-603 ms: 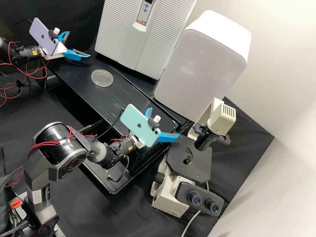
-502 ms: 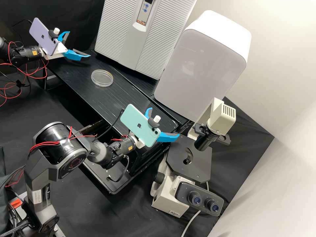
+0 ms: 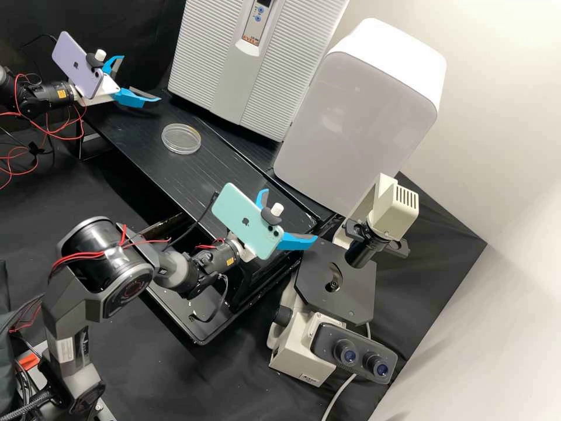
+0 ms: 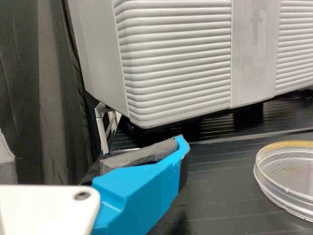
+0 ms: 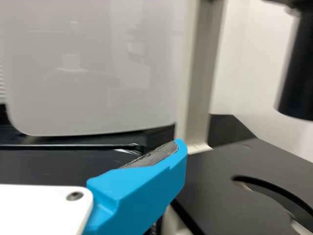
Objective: Slide the petri dish to the right
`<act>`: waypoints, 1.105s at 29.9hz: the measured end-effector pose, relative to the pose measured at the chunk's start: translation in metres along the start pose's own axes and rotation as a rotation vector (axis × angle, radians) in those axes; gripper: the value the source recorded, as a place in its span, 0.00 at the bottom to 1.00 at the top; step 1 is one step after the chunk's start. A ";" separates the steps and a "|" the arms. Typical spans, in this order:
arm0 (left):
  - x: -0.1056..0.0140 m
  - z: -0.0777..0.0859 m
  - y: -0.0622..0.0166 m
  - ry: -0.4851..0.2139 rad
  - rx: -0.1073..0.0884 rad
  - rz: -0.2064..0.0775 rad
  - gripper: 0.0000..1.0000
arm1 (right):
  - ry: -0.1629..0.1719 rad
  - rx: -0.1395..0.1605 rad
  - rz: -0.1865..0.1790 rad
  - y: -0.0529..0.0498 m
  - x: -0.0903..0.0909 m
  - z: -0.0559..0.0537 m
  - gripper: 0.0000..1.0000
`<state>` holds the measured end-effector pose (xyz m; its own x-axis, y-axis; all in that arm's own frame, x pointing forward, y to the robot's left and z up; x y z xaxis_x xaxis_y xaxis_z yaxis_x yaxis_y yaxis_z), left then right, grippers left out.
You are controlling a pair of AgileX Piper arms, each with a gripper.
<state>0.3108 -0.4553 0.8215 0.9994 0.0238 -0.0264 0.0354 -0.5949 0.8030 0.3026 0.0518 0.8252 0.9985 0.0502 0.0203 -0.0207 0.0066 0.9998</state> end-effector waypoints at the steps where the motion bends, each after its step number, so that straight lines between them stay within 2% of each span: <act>1: 0.000 0.000 0.0000 0.000 0.000 0.000 1.00 | 0.015 -0.005 -0.006 -0.002 -0.001 -0.005 1.00; 6: 0.000 0.000 0.0000 0.000 0.000 0.000 1.00 | 0.117 -0.033 -0.045 -0.012 -0.009 -0.032 1.00; 8: 0.000 0.000 0.0000 0.000 0.000 0.000 1.00 | 0.178 -0.057 -0.082 -0.018 -0.013 -0.045 1.00; 12: 0.000 0.000 0.0000 0.000 0.000 0.000 1.00 | 0.262 -0.092 -0.138 -0.029 -0.018 -0.060 1.00; 14: 0.000 0.000 0.0000 0.000 0.000 0.000 1.00 | 0.283 -0.099 -0.168 -0.034 -0.020 -0.064 1.00; 19: 0.000 0.000 0.0000 0.000 0.000 0.000 1.00 | 0.333 -0.070 -0.247 -0.043 -0.027 -0.077 1.00; 25: 0.000 0.000 0.0000 0.000 0.000 0.000 1.00 | 0.382 -0.065 -0.296 -0.051 -0.033 -0.094 1.00; 30: 0.000 0.000 0.0000 0.000 0.000 0.000 1.00 | 0.440 -0.088 -0.325 -0.057 -0.033 -0.117 1.00; 33: 0.000 0.000 0.0000 0.000 0.000 0.000 1.00 | 0.456 -0.091 -0.342 -0.059 -0.031 -0.129 1.00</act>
<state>0.3108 -0.4553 0.8215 0.9994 0.0238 -0.0264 0.0354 -0.5949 0.8030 0.2667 0.1786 0.7646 0.8273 0.4550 -0.3295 0.2750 0.1834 0.9438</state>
